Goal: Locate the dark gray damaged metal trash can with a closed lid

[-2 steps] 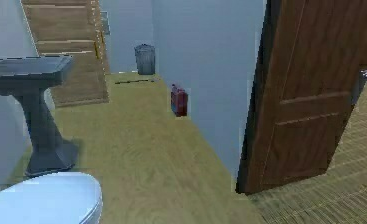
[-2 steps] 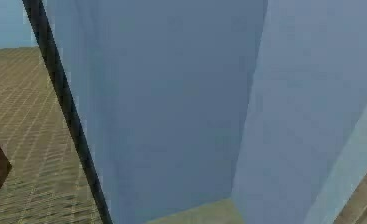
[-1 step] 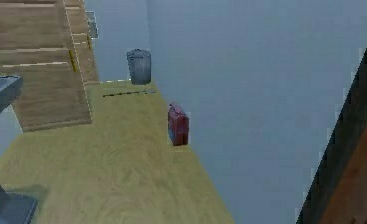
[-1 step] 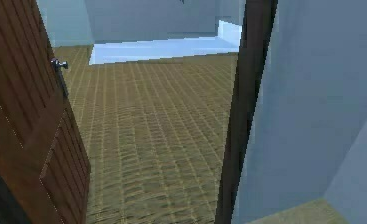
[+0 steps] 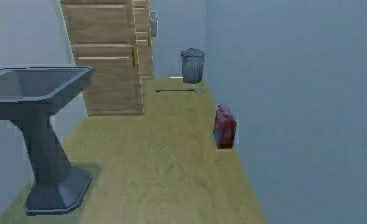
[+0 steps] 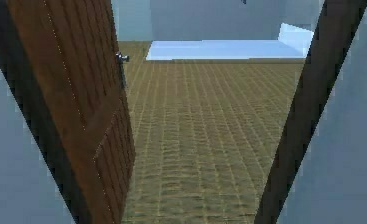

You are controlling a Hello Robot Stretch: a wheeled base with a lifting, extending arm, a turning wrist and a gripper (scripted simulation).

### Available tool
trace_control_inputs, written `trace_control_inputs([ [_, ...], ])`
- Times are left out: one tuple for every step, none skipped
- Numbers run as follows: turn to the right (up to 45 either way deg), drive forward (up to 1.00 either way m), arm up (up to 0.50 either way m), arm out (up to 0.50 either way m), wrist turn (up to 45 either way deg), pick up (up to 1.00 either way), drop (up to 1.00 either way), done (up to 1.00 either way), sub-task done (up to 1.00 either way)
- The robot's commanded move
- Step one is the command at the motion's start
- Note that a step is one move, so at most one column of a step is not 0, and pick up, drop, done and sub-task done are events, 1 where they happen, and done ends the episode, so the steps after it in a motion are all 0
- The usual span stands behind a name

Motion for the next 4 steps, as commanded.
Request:
trace_control_inputs([
  [0.0,1.0,0.0,0.0,0.0,0.0,0.0,0.0,0.0],
  [0.0,1.0,0.0,0.0,0.0,0.0,0.0,0.0,0.0],
  [-3.0,0.0,0.0,0.0,0.0,0.0,0.0,0.0,0.0],
  [-6.0,0.0,0.0,0.0,0.0,0.0,0.0,0.0,0.0],
])
